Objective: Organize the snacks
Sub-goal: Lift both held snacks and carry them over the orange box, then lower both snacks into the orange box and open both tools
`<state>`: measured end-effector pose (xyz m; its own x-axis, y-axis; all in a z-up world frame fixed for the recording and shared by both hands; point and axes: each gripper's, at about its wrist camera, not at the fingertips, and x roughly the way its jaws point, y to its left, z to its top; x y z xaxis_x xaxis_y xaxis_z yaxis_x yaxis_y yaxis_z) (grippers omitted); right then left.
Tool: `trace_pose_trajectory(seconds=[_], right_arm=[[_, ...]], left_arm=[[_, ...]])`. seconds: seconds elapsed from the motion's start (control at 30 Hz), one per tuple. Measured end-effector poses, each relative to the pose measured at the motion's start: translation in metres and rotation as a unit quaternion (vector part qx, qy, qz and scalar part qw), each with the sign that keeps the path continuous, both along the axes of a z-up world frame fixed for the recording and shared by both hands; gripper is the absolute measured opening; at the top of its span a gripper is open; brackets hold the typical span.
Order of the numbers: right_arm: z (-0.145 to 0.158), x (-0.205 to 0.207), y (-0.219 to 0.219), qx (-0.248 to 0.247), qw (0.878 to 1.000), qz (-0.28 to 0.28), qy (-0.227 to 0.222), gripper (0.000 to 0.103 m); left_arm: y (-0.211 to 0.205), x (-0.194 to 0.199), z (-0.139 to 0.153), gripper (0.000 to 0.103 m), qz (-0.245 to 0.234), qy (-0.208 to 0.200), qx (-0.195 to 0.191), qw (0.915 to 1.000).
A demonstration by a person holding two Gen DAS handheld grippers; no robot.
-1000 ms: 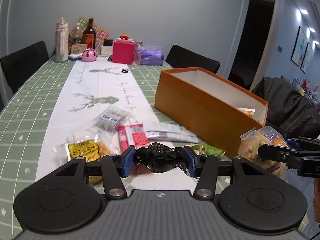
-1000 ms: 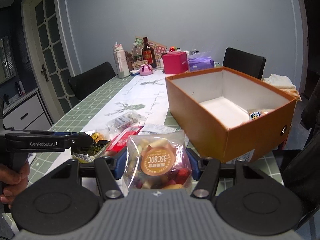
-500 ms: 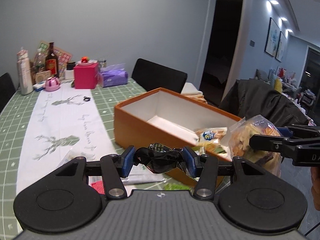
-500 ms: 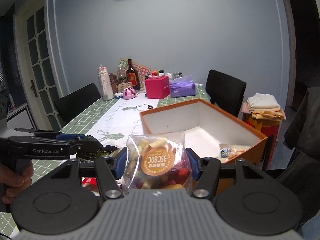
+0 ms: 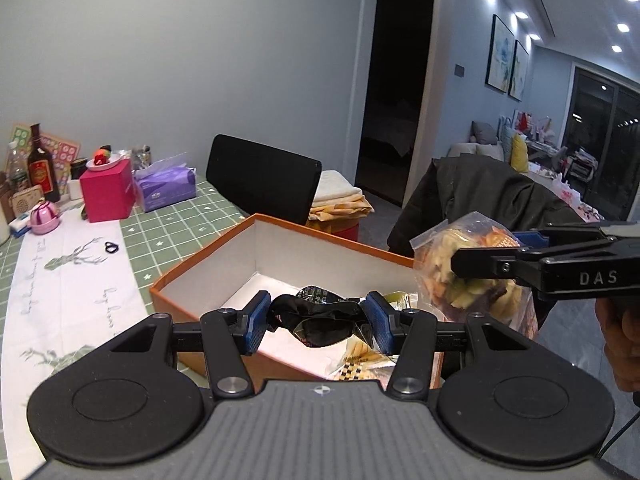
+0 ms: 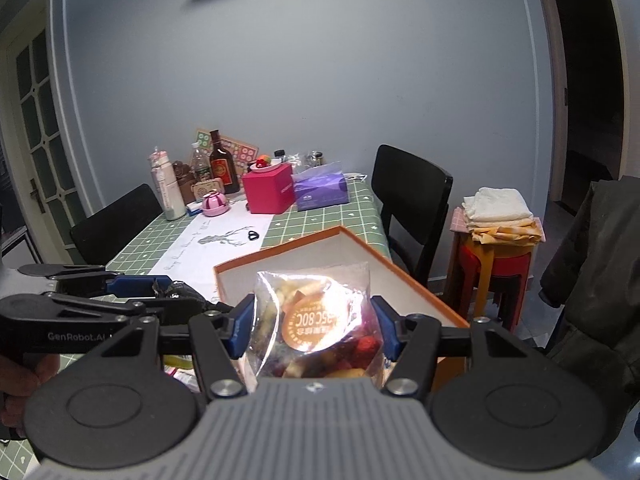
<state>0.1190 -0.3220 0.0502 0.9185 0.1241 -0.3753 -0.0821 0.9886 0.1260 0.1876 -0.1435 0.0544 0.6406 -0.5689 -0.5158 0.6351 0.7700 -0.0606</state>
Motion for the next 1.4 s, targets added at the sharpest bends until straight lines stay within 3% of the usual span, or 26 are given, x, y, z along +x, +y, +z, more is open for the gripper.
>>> trace_pose_trajectory(seconds=[0.27,0.47,0.83,1.17,1.4], right_arm=[[0.012,0.043,-0.015,-0.004,1.000,-0.006,0.011,0.059],[0.010,0.087,-0.018,-0.008,0.999,-0.002,0.044,0.059],[-0.031,0.168,-0.020,-0.019,0.989,-0.002,0.144,0.059],[-0.062,0.206,-0.007,-0.030,0.980,0.005,0.199,0.059],[-0.076,0.217,-0.010,-0.017,0.974,0.007,0.224,0.059]], left_arm=[[-0.030,0.022,-0.007,0.059,-0.018,0.000,0.030,0.9994],[-0.046,0.039,-0.017,0.059,-0.021,0.002,0.069,0.9974],[-0.065,0.063,-0.050,0.059,-0.022,0.031,0.140,0.9894],[-0.077,0.072,-0.075,0.059,-0.034,0.043,0.194,0.9795],[-0.077,0.077,-0.083,0.059,-0.033,0.057,0.200,0.9777]])
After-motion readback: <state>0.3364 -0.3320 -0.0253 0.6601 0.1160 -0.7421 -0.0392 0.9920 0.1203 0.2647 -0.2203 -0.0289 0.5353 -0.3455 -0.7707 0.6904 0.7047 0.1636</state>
